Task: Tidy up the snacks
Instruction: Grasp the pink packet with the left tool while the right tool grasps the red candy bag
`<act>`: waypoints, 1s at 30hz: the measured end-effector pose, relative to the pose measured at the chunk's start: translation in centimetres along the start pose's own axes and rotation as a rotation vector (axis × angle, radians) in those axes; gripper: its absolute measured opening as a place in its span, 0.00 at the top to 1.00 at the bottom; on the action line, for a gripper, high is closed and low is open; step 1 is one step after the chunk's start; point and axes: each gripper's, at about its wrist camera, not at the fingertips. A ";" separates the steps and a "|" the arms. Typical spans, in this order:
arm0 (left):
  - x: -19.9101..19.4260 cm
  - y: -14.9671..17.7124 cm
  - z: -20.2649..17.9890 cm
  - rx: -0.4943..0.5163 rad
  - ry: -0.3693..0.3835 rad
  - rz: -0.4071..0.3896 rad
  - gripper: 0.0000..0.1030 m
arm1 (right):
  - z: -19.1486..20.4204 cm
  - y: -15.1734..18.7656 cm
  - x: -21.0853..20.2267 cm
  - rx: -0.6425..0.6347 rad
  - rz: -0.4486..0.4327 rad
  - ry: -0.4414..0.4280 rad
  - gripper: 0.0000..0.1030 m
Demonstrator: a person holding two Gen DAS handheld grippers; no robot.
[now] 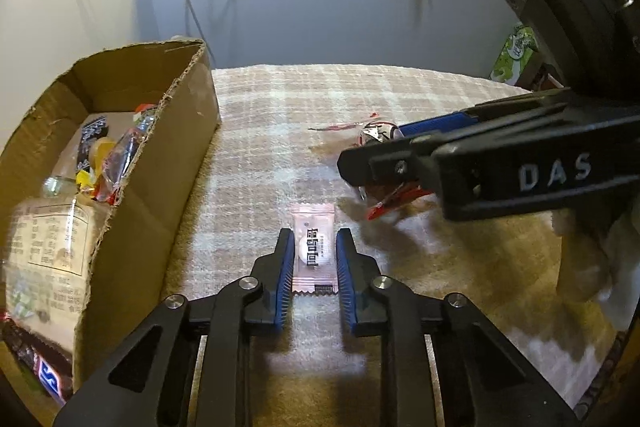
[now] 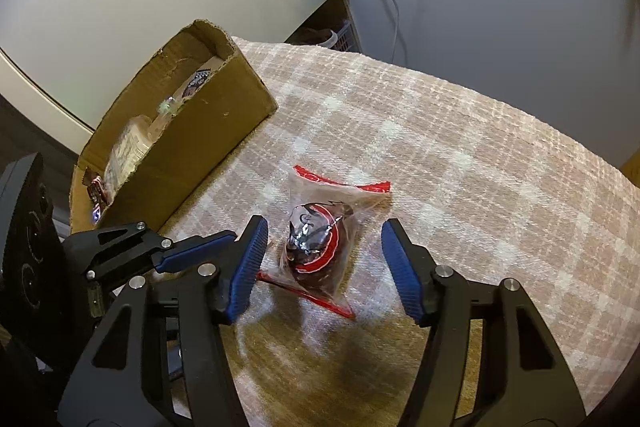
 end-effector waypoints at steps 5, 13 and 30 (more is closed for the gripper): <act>-0.2 0.3 0.2 -0.008 -0.006 -0.005 0.82 | 0.1 0.2 0.3 -0.013 0.004 0.017 0.56; -1.0 0.9 0.5 -0.038 -0.014 -0.017 0.83 | -0.6 1.3 -0.7 0.005 -0.013 0.009 0.67; -9.5 1.4 1.2 -0.091 0.000 -0.192 0.83 | 2.1 3.9 -8.1 -0.005 -0.169 0.022 0.68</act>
Point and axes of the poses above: each gripper's, at about its wrist camera, not at the fingertips, and x roughly the way its jaws point, z to its left, y to its underside, and after that the axes turned 1 degree about -z, right-handed
